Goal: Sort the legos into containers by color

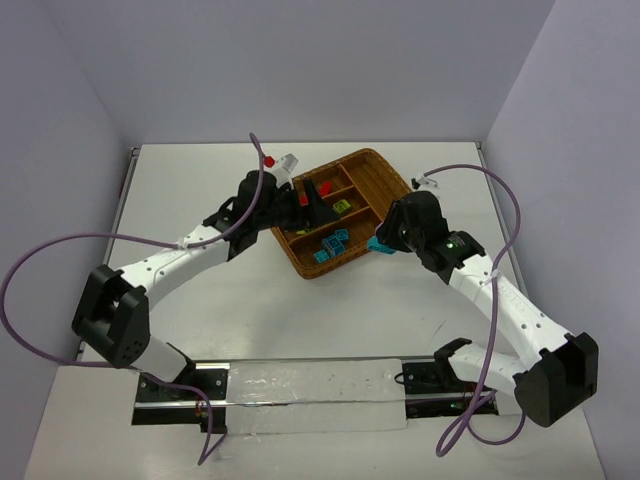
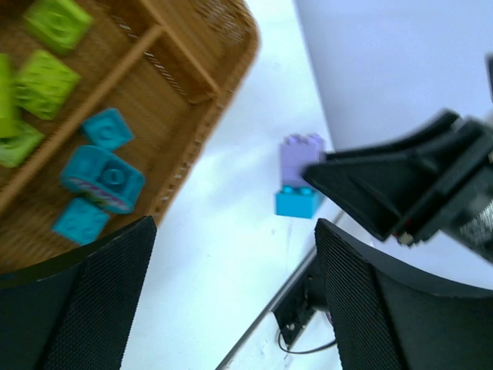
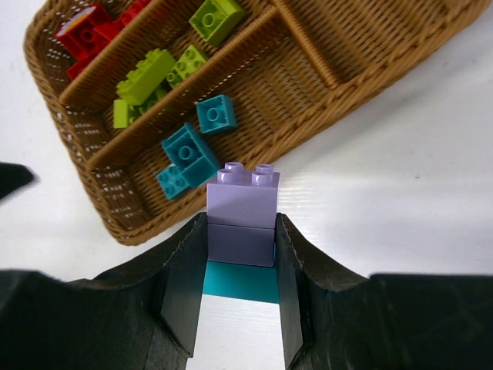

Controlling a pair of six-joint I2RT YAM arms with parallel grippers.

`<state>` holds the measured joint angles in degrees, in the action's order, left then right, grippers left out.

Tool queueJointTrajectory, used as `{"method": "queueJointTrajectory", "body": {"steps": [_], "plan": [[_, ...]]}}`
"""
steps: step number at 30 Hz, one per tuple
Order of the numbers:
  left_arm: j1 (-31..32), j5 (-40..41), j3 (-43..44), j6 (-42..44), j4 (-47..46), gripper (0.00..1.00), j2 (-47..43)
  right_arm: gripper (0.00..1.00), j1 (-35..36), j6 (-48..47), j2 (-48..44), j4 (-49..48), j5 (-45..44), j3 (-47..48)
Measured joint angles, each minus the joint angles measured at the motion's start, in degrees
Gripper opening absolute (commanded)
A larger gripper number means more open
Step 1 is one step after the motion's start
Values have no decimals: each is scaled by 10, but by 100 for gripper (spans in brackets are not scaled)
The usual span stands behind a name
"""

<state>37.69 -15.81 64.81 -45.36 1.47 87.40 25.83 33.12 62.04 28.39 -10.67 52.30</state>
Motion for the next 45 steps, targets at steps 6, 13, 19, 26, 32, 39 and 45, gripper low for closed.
{"method": "queueJointTrajectory", "body": {"steps": [6,13,19,26,32,39,45], "plan": [[36,-57,-73,-35,-102,92,7,0,-1,31,10,-2,28,3],[66,-102,-75,-89,-202,91,41,0,-1,41,9,-12,46,3],[67,-118,-79,-142,-272,82,80,0,-1,41,0,-16,55,3],[72,-119,-79,-164,-291,72,103,0,-1,41,-8,-18,59,3],[73,-119,-79,-170,-296,61,104,0,-1,41,-8,-19,68,3],[75,-121,-78,-175,-305,38,112,0,-1,42,-10,-22,71,-2],[77,-121,-78,-176,-311,0,113,0,-4,40,-12,-21,69,-3]]}}
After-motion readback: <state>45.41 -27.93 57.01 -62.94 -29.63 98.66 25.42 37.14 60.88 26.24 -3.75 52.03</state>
